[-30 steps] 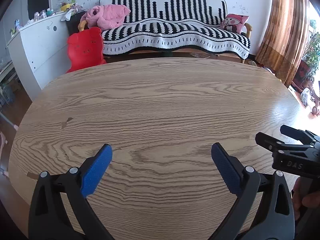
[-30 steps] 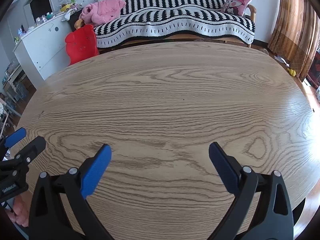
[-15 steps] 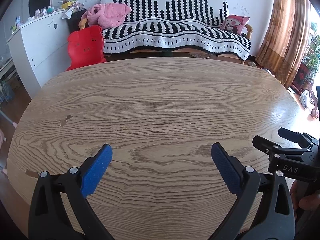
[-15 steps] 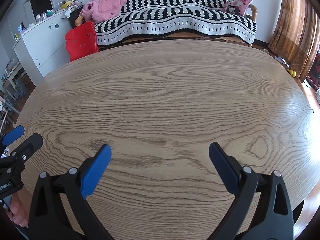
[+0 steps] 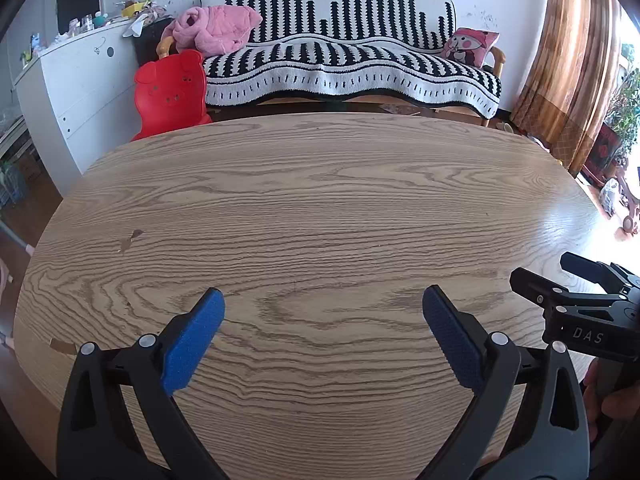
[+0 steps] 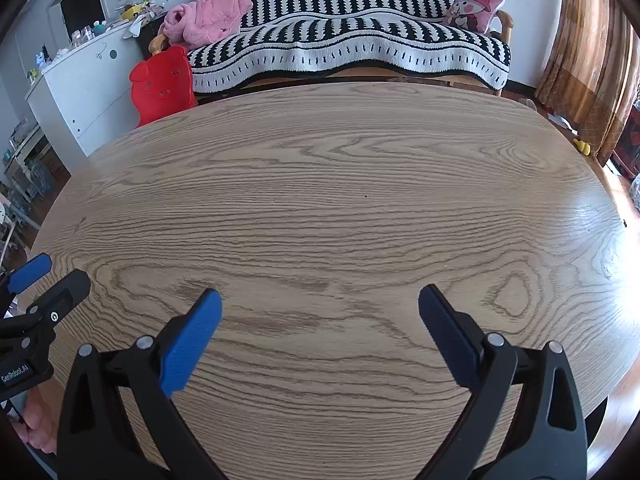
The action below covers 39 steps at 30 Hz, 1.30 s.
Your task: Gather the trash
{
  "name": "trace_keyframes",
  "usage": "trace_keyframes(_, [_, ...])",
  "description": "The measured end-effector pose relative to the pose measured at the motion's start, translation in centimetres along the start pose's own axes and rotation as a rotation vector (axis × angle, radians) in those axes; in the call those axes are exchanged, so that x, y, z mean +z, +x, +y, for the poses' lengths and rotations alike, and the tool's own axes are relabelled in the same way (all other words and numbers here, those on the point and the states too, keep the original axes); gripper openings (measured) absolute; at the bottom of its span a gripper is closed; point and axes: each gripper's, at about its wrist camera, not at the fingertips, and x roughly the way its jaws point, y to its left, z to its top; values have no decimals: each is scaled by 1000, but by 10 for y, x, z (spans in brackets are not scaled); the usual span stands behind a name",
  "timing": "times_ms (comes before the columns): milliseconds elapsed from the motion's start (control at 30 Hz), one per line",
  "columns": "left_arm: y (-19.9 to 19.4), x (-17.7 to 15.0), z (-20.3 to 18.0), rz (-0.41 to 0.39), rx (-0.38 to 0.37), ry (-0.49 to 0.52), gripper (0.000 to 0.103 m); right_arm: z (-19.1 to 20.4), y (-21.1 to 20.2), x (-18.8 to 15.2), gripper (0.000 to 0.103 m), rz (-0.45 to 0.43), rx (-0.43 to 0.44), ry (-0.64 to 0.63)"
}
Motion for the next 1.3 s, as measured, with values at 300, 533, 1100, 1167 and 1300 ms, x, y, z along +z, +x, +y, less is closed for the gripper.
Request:
trace_keyframes(300, [1,-1,0,1,0,-1,96,-1,-1,1,95,-1,-5,-6])
trace_keyframes(533, [-1,-2,-1,-9,-3,7,96,-5,-4,1,95,-4,-4,-11])
trace_keyframes(1100, [-4,-5,-2,-33,-1,14,96,-7,-6,0,96,-6,0,-17])
trace_keyframes(1167, [-5,-5,-2,-37,0,17,96,-7,-6,0,96,-6,0,-17])
trace_keyframes(1300, [-4,-5,-2,-31,7,18,96,-7,-6,-1,96,-6,-1,-18])
